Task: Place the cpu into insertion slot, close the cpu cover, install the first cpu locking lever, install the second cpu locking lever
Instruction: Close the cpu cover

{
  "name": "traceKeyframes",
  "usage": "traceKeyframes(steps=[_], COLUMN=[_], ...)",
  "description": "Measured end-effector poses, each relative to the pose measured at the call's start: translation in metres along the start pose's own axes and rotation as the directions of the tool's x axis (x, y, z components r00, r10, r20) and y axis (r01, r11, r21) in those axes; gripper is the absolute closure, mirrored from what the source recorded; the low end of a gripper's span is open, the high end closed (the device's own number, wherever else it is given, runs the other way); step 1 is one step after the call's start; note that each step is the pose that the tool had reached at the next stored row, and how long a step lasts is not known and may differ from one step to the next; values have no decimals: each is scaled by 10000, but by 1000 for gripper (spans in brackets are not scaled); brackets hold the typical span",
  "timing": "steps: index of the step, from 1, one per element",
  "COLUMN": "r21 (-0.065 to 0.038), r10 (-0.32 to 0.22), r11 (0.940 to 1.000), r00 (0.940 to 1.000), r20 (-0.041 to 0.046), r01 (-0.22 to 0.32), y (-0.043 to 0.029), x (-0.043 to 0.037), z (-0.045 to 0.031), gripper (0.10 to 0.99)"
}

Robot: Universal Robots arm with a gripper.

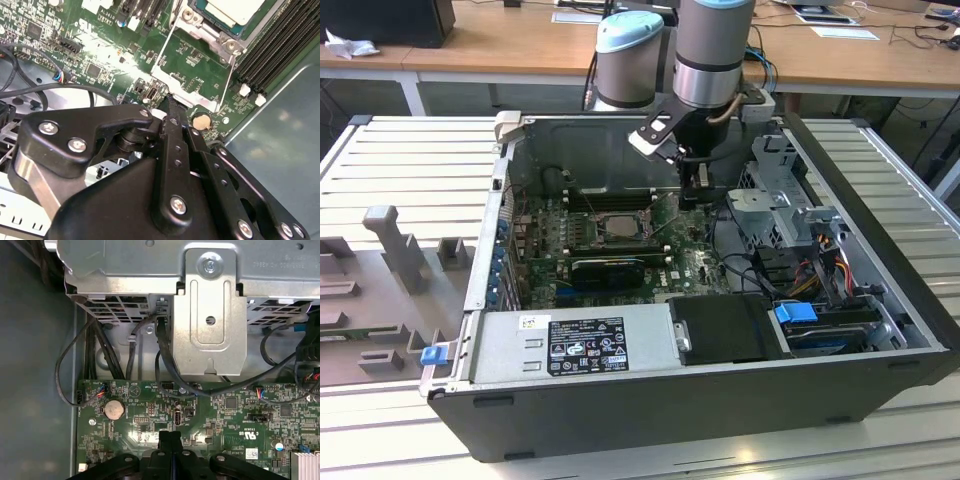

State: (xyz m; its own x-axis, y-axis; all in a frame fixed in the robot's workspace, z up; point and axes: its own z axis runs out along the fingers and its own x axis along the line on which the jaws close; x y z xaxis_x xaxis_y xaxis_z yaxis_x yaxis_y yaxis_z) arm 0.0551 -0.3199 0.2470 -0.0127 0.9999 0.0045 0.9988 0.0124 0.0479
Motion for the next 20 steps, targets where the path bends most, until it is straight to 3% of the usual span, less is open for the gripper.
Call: traceKeyframes(steps=[20], r21=[3], r10=[0], r11=[10000], r00=[10000], r20=[1], r01=[0], y=[-74], x=[1], z=[-4], gripper=[980])
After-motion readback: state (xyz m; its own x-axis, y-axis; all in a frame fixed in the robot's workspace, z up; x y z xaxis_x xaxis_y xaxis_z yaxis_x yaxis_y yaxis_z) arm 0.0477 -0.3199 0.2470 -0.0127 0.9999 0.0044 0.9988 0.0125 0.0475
